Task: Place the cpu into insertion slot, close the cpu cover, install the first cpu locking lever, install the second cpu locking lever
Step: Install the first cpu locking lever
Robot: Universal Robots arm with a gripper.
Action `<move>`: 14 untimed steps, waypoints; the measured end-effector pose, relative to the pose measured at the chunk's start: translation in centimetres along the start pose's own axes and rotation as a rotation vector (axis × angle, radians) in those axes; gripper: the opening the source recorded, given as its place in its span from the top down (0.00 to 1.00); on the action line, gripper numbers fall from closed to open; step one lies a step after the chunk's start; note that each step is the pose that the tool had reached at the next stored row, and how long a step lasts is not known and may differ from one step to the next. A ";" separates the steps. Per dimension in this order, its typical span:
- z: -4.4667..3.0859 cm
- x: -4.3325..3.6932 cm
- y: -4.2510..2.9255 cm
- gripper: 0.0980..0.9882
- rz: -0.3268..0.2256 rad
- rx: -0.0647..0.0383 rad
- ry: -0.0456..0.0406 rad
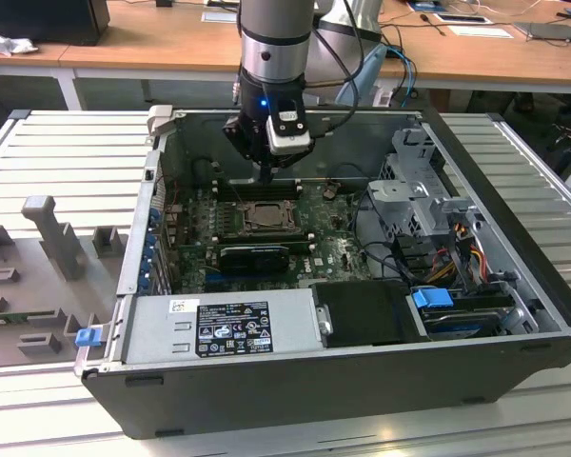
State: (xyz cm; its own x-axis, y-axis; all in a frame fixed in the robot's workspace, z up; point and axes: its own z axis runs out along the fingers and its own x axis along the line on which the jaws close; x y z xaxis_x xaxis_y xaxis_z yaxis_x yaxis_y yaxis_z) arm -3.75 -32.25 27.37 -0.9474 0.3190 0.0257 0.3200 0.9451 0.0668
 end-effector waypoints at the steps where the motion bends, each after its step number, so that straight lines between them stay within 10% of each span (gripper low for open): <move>1: 0.01 0.00 0.00 0.99 -0.036 0.000 0.0007; 14: 0.15 0.00 -0.01 0.99 -0.397 0.008 0.0217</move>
State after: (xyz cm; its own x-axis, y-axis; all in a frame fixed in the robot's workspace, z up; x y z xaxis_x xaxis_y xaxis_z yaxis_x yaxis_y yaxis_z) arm -3.75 -32.25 27.21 -0.9972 -0.0724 0.0206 -0.0709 0.9952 0.0680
